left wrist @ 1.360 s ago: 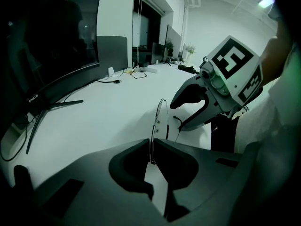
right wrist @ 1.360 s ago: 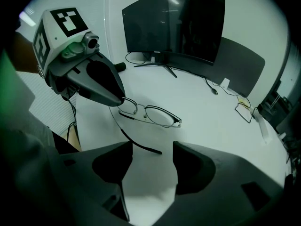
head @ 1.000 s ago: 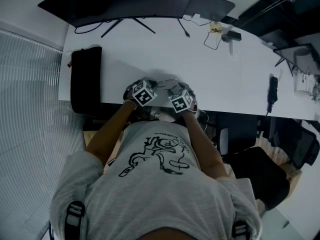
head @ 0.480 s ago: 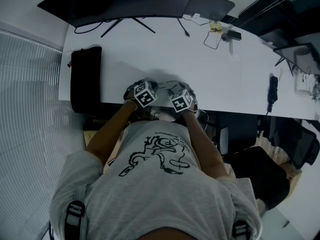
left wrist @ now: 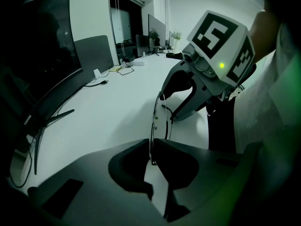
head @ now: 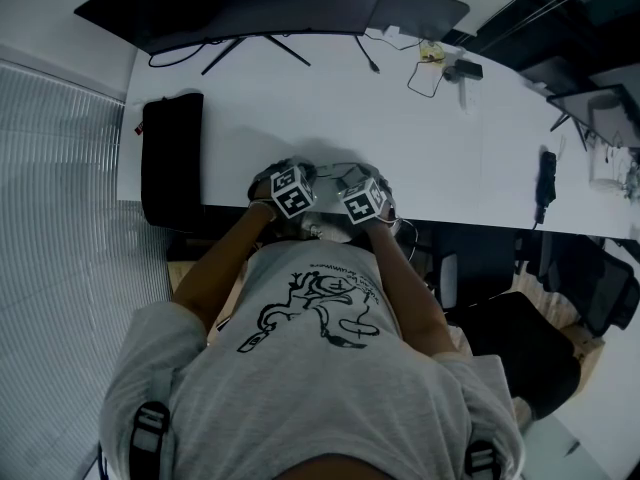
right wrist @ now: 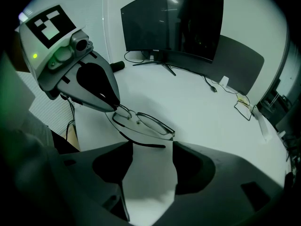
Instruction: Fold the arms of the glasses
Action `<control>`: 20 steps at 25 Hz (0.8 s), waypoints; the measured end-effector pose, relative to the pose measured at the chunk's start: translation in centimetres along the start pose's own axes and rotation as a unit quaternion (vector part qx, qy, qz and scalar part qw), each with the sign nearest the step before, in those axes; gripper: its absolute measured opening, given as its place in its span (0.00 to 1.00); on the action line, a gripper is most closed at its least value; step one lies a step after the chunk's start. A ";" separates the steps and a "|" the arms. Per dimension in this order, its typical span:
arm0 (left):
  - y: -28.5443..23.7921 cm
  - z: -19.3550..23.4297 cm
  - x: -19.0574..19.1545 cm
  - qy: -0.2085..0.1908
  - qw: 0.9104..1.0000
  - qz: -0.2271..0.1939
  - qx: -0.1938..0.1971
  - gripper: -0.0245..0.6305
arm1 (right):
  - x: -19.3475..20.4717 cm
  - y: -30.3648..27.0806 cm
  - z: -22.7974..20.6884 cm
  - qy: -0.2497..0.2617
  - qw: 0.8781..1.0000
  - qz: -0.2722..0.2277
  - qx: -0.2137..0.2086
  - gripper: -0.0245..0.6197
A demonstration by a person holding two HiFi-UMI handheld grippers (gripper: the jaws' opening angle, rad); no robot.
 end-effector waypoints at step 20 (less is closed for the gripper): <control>-0.1 -0.9 -0.1 -0.061 0.997 0.007 -0.056 0.16 | -0.1 0.4 0.3 -0.011 1.000 -0.005 -0.007 0.38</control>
Point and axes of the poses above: the fingertips, and each gripper's own axes: y backward along the fingers, z to its left, x out of its underside, the point moved 1 cm from there along y, backward along the fingers, and after that the axes turned 1 degree about -z, right-handed, at the moved point
